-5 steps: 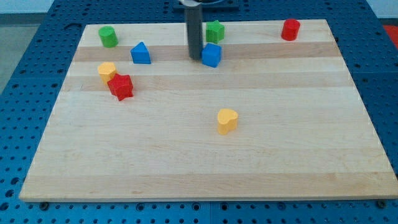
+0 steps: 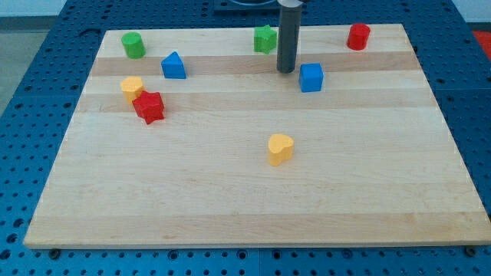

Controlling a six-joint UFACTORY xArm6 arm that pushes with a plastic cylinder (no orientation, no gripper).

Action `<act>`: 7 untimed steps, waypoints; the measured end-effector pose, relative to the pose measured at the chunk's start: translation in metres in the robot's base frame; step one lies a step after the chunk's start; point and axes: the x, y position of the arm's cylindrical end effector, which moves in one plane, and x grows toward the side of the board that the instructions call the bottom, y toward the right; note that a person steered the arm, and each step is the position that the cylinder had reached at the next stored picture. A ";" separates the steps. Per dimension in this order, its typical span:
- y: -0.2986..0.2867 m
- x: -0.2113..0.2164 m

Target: Push the blue cube towards the center right

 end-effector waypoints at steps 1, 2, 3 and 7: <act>0.005 0.018; 0.035 0.034; 0.084 0.038; 0.101 0.028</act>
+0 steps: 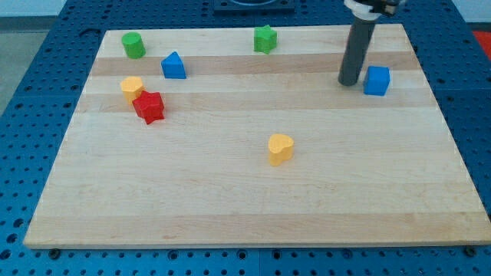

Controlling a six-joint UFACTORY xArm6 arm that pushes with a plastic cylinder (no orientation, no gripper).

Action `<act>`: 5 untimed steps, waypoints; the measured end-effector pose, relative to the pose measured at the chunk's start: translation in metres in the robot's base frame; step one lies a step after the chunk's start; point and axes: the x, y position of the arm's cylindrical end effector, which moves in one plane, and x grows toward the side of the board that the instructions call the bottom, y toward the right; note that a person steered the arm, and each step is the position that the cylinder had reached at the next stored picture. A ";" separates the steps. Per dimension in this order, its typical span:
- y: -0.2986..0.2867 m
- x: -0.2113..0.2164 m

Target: Push the blue cube towards the center right

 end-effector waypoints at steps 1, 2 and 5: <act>-0.003 -0.025; 0.022 -0.033; 0.049 0.009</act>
